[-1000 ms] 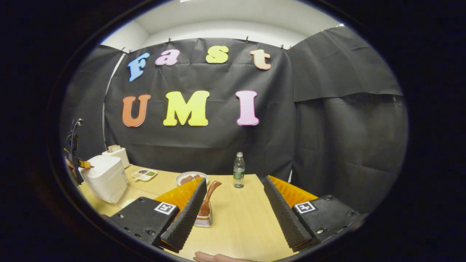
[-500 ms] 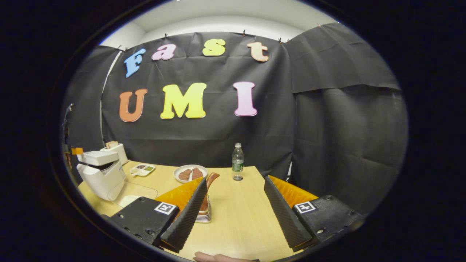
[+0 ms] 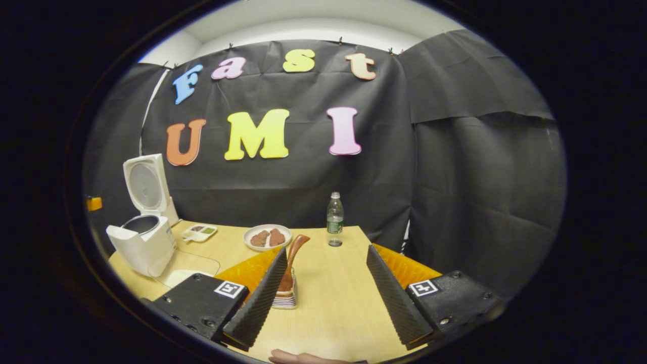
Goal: Close the left gripper, press the button to open the rice cooker; take a wooden spoon from the chopstick holder with the right hand, scoop a spoonful of rice and pour it into the rice cooker, then put the wooden spoon back into the chopstick holder.
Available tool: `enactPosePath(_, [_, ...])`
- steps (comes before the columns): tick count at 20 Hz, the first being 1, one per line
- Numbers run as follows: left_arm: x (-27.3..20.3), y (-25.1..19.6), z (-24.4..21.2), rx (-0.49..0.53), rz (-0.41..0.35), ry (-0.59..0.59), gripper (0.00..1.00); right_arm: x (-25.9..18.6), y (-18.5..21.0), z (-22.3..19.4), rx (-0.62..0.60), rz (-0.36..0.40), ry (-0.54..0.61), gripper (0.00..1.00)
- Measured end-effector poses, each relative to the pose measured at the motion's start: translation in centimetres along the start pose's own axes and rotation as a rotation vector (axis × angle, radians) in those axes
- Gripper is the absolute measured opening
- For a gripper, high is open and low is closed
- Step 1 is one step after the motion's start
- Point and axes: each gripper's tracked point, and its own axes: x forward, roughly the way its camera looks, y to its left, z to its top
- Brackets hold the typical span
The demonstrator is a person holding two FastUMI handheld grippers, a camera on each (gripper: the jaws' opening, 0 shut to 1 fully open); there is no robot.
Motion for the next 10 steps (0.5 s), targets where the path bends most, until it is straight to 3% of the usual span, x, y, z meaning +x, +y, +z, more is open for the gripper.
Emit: enactPosePath(10, [-7.5,-2.0,2.1,-0.008,-0.095,-0.153,0.96,8.6,3.4,-3.8,0.121,0.116,0.067,1.0])
